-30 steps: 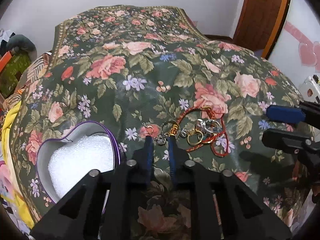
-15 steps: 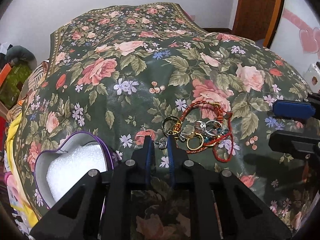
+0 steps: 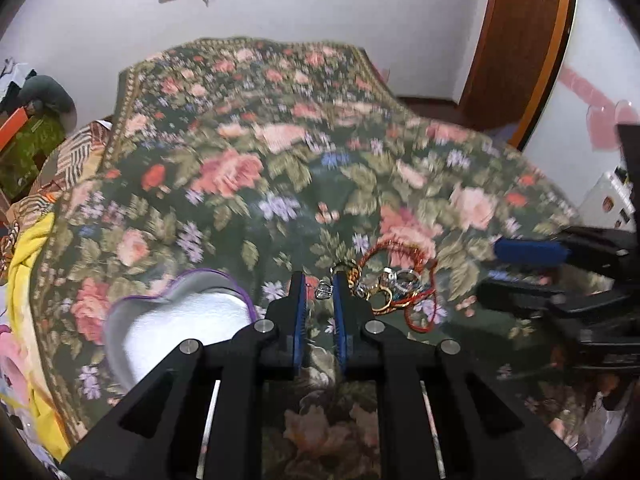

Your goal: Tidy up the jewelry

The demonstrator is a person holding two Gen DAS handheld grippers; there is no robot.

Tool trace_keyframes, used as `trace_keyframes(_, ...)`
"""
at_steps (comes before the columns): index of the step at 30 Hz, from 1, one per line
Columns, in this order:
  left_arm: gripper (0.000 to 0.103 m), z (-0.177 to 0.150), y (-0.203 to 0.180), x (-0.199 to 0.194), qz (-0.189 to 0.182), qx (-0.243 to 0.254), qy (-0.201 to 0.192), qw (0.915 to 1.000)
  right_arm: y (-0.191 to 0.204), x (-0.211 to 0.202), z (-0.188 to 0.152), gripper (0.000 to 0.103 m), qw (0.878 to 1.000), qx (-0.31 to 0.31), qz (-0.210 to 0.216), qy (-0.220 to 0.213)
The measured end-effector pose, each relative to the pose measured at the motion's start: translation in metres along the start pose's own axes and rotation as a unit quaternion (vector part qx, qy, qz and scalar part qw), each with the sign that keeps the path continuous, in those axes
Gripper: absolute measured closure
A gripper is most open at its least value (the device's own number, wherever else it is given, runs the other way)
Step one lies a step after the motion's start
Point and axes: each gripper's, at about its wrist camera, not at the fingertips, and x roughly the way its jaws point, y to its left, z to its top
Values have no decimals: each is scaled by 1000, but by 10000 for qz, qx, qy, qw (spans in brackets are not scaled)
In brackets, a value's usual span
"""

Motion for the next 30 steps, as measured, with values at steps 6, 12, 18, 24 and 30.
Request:
trace_keyframes(6,91,4,25,-39,55,-221,-433,9988,22,16,19,57,9992,-364,75,143)
trace_keyframes(12,91,1,52,-56,93,-427,-643,9970,38,44,35,57,9974,-586,18,417)
trace_keyframes(18,91,-7,64,-53,0,-514,-662,9965,47,69,40,57,9943,-766,-139,727)
trace_keyframes(24,91,-13,70,-46,-100,-576,-619,9964,57,85,41,58,9901,-1030,-314,906)
trace_keyframes(30,91,-16,70,-41,-137,-602,-589,9964,59,93,41,83,9867,-1242,-482,931)
